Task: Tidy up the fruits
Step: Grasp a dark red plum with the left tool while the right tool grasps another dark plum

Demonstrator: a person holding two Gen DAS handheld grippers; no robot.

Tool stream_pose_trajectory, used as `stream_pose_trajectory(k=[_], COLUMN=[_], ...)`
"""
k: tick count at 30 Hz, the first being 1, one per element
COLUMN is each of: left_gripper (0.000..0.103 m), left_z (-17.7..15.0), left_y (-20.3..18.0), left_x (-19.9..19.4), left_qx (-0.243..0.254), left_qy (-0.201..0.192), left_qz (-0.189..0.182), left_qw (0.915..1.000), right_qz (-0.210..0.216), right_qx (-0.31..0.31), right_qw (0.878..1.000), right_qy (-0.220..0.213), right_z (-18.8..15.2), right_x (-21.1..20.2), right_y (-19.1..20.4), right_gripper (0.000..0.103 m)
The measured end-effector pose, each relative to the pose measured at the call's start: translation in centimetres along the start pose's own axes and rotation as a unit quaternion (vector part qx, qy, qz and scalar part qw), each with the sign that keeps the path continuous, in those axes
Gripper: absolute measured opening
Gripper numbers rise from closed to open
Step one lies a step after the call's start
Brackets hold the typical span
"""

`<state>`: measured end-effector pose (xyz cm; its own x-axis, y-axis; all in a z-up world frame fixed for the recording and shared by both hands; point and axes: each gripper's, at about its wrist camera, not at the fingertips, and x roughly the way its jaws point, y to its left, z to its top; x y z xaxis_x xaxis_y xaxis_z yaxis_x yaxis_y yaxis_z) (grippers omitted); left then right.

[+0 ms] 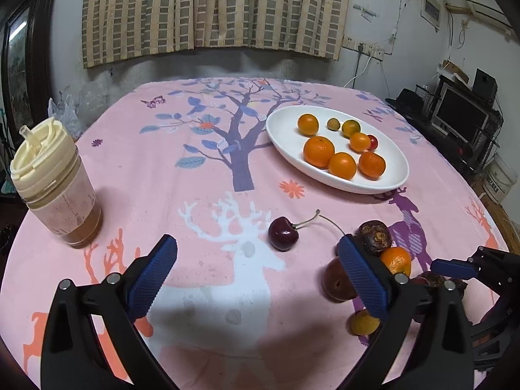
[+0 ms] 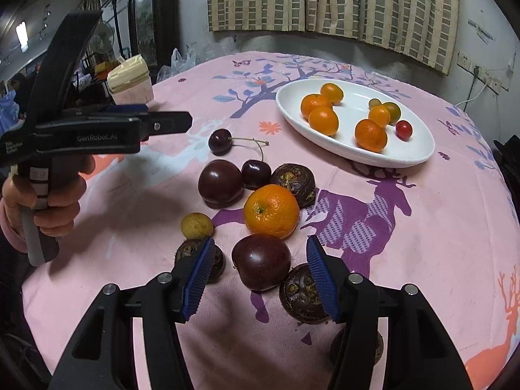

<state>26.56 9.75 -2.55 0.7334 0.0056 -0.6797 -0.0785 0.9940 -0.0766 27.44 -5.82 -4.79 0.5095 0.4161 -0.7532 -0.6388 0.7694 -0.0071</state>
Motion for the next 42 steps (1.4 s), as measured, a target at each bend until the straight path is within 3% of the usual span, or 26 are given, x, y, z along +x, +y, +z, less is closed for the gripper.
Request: stream_pose_trajectory(k=[7, 10, 13, 18, 23, 27, 32, 42], left_gripper=[0.098, 0.098, 0.098, 0.098, 0.098, 0.097, 0.071, 0.059], left_z=[0.2, 0.2, 0.2, 0.0, -0.1, -0.3, -1.1, -2.2], left_y=[0.0, 0.1, 0.1, -0.1, -0.1, -1.0, -3.2, -5.2], left_x=[0.3, 0.4, 0.6, 1.0, 1.2, 1.6, 2.3, 4.1], left_qx=[0.006, 0.003, 0.002, 0.010, 0.010, 0.024, 0.066, 0.104], left_qy=[-0.001, 0.004, 0.009, 0.013, 0.020, 0.039, 0.066, 0.084], left_qz=[0.007, 0.006, 0.003, 0.009, -0.003, -0.059, -0.106, -0.126], left_qw=[1.0000, 1.0000, 1.0000, 0.9998, 0.9997, 0.9972, 0.9900, 0.9829], right_qz=[-0.022, -0.013, -0.019, 0.002, 0.038, 0.036, 0.026, 0.026], right_qx=[-0.023, -0.011, -0.006, -0.003, 0.073, 0.134, 0.145, 0.136], right_qw=[1.000, 1.000, 1.000, 1.000, 0.996, 0.989, 0.987, 0.989], right_qy=[0.001, 0.005, 0.008, 0.014, -0.034, -0.059, -0.061, -0.058], right_z=[-0.2, -0.1, 0.0, -0.1, 0.4, 0.3, 0.1, 0.1], right_x=[0.8, 0.9, 1.2, 1.1, -0.8, -2.0, -2.2, -2.2], right_y=[0.7, 0.2, 0.0, -0.1, -2.5, -4.7, -5.0, -4.6], right_gripper=[0.040, 0.040, 0.047, 0.039, 0.039, 0.039, 0.039, 0.039])
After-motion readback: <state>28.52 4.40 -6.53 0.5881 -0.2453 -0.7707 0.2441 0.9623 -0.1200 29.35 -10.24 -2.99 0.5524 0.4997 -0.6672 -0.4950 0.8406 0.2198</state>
